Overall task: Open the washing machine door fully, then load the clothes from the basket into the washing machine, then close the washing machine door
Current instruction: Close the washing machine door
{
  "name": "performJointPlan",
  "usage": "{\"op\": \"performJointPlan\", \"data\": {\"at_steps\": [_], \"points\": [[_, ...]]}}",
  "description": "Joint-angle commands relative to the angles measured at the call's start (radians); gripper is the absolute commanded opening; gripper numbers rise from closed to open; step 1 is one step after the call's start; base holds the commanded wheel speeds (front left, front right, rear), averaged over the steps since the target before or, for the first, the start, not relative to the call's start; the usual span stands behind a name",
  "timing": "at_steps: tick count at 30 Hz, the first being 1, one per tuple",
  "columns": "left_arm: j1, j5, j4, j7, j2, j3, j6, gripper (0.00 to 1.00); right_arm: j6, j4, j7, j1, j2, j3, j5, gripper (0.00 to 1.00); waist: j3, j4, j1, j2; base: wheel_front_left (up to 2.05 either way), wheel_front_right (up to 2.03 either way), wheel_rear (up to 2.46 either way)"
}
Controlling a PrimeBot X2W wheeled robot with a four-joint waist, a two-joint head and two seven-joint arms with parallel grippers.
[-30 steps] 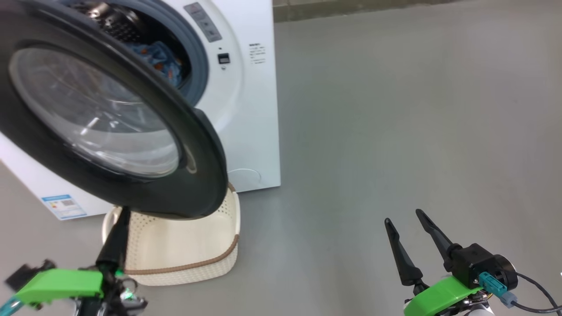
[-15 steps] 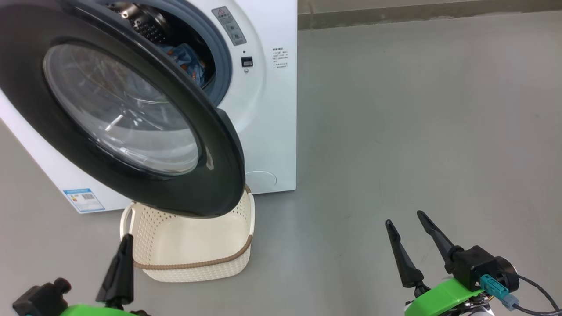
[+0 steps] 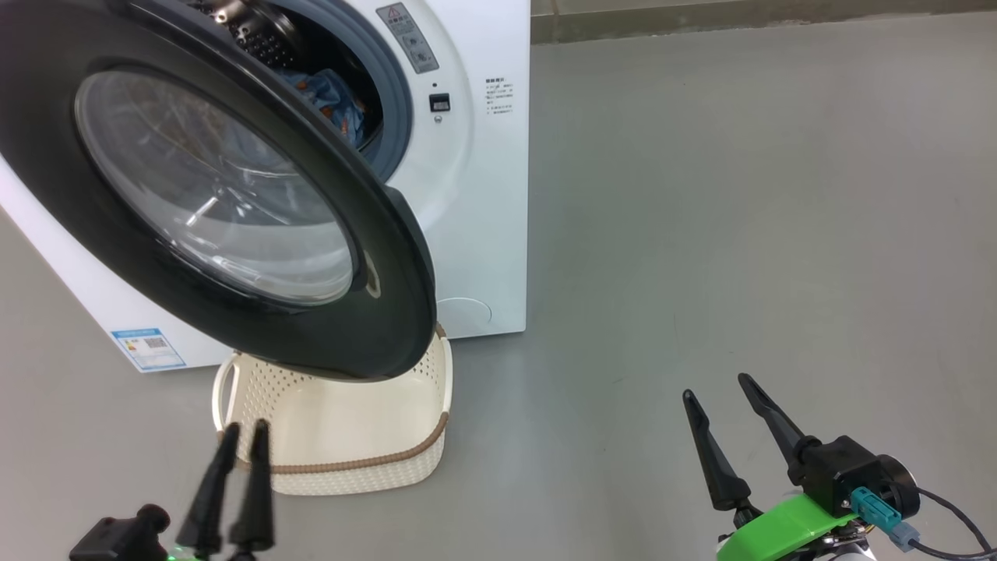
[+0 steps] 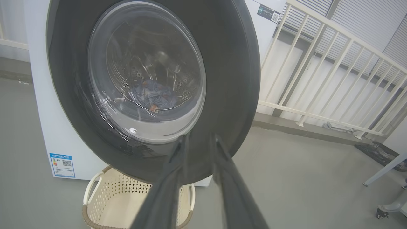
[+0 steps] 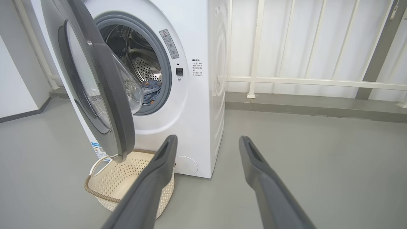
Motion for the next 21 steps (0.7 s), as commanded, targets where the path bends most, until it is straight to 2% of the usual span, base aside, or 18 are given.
{"op": "performJointPlan", "data": {"at_steps": [1, 21], "points": [[-0.020, 0.016, -0.021, -0.006, 0.008, 0.038, -0.003, 1.00, 0.002, -0.024, -0.012, -0.019, 0.003, 0.025, 0.002, 1.00, 0.001, -0.001, 0.0000, 0.0000, 0.00, 0.00, 0.00], [-0.024, 0.054, 0.005, -0.006, 0.000, 0.042, -0.003, 1.00, 0.002, -0.019, -0.012, -0.019, 0.005, 0.029, 0.003, 1.00, 0.001, 0.013, 0.0000, 0.0000, 0.00, 0.00, 0.00]]}}
